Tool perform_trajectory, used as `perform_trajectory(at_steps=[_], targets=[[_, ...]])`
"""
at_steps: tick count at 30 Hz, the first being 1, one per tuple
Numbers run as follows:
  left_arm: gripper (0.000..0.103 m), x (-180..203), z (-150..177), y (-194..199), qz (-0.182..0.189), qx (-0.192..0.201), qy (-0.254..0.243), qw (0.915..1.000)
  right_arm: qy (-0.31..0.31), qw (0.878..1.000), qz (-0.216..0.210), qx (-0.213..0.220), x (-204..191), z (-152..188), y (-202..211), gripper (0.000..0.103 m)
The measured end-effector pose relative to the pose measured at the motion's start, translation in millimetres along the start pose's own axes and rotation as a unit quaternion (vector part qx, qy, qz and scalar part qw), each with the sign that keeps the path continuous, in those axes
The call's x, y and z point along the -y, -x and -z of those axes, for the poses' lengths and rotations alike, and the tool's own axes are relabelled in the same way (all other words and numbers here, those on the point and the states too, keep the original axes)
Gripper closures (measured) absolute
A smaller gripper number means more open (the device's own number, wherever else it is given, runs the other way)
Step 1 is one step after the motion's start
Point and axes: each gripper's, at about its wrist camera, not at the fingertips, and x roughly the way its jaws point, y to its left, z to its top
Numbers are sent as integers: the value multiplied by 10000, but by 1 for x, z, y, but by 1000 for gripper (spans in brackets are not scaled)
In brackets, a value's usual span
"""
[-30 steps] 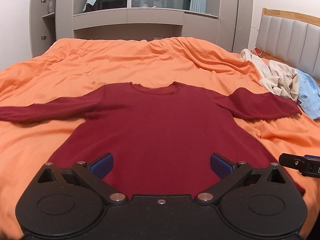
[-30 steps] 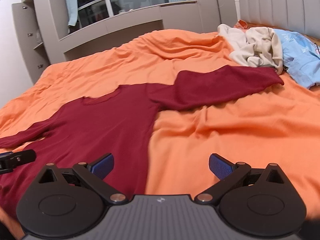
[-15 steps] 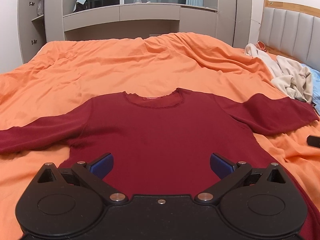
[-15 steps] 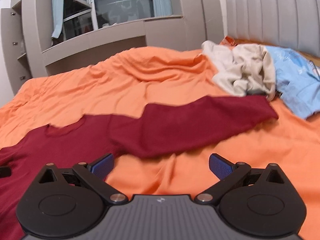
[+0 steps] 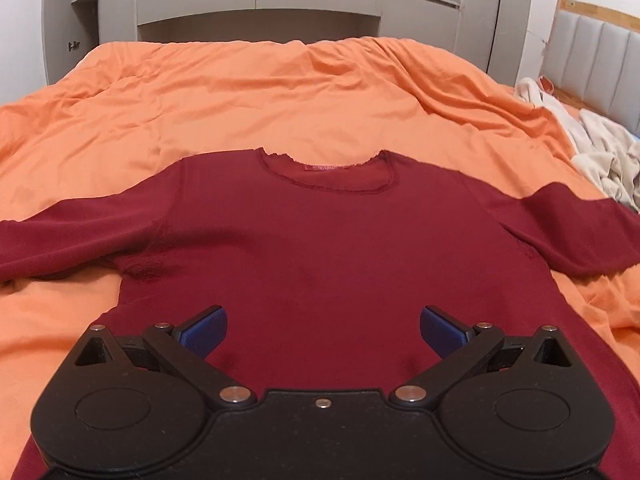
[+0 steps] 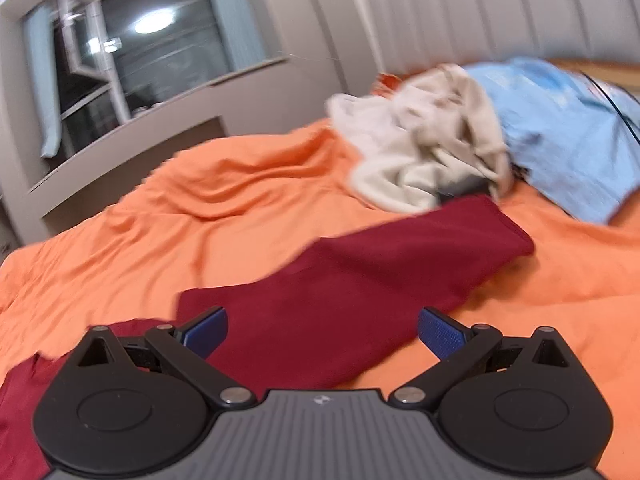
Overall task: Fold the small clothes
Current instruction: 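Reach the right tool to the sweater's cuff and close on it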
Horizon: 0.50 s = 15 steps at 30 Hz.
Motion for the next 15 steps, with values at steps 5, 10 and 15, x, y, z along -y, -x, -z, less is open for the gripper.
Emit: perform_trajectory(at_steps=[5,10,15], targets=[[1,-1,0,1,22,39,50,10000,-450,9974,540,158,34,-1,-19,0],[1,0,1,1,18,17,57,10000,-834,9919,834,462,58,-5,-32,0],[1,-1,2,1,13,-11,87,10000,-1264,9860,909,600,77,-7,-43,10]])
